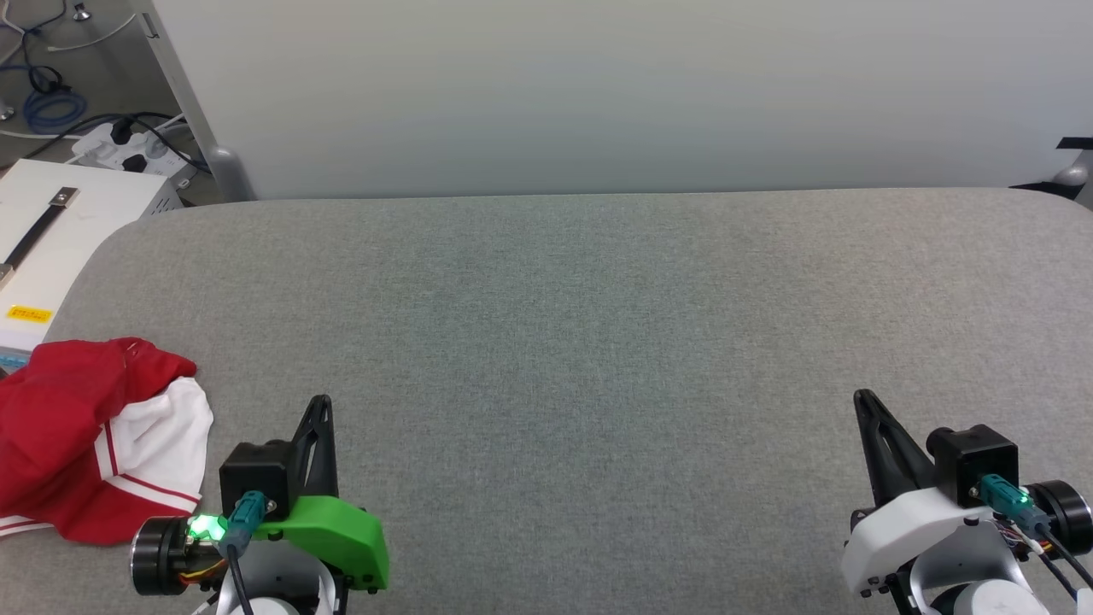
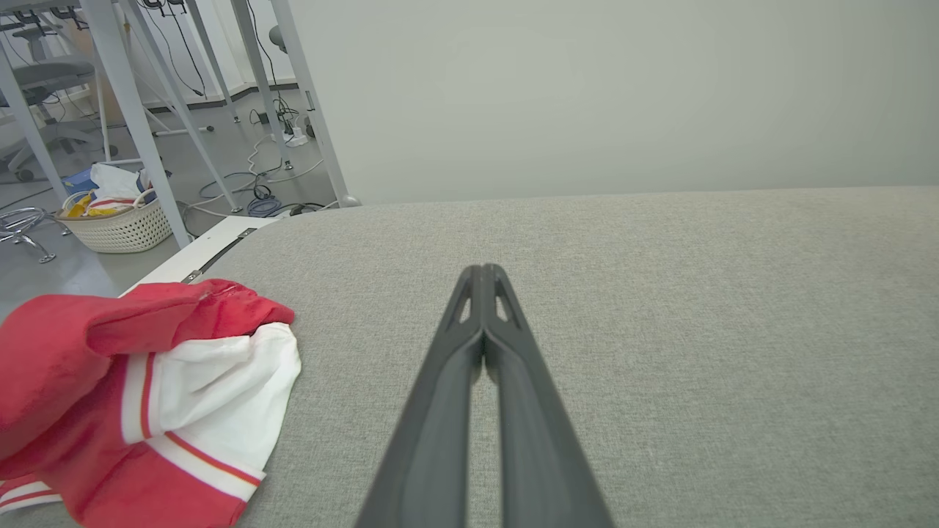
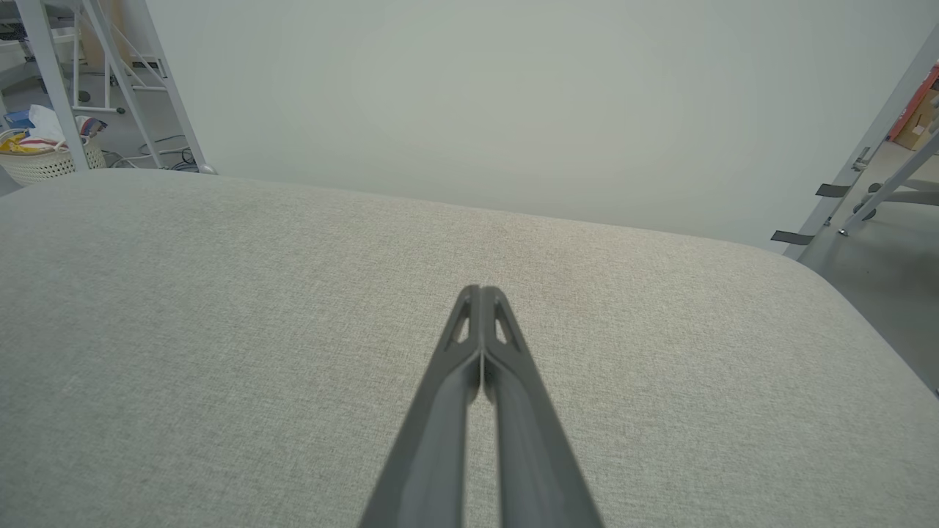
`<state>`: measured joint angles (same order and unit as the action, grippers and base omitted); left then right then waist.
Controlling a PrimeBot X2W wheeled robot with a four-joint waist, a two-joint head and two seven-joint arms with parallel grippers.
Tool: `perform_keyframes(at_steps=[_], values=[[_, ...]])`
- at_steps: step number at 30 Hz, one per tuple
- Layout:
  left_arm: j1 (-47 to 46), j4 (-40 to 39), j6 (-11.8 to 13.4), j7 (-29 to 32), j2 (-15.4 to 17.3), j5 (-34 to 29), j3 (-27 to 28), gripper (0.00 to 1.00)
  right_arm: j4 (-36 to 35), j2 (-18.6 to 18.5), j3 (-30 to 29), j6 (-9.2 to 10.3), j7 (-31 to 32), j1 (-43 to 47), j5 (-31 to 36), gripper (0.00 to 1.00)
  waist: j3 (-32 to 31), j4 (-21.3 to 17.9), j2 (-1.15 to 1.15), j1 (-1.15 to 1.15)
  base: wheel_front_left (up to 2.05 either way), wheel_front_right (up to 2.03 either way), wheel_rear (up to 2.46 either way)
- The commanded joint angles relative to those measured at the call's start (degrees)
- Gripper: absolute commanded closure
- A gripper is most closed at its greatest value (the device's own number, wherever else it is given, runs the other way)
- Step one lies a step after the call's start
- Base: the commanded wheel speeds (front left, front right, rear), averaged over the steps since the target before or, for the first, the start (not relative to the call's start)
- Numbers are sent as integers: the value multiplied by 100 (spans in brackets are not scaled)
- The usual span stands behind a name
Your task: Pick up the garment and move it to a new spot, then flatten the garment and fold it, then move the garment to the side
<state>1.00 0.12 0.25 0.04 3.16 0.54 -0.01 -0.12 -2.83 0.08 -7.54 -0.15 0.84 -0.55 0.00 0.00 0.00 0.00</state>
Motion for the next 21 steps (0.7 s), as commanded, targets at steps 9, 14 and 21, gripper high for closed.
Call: perform_keyframes(at_steps=[9, 14, 21], values=[[-100, -12, -25, -4, -28, -54, 1, 100, 12, -5, -8, 5, 15, -84, 55, 100, 0, 0, 0, 0, 0, 0, 0], [-100, -12, -25, -4, -28, -54, 1, 100, 12, -5, -8, 5, 15, -84, 55, 100, 0, 0, 0, 0, 0, 0, 0], [-100, -12, -25, -4, -28, -54, 1, 100, 12, -5, -8, 5, 15, -84, 55, 100, 0, 0, 0, 0, 0, 0, 0]])
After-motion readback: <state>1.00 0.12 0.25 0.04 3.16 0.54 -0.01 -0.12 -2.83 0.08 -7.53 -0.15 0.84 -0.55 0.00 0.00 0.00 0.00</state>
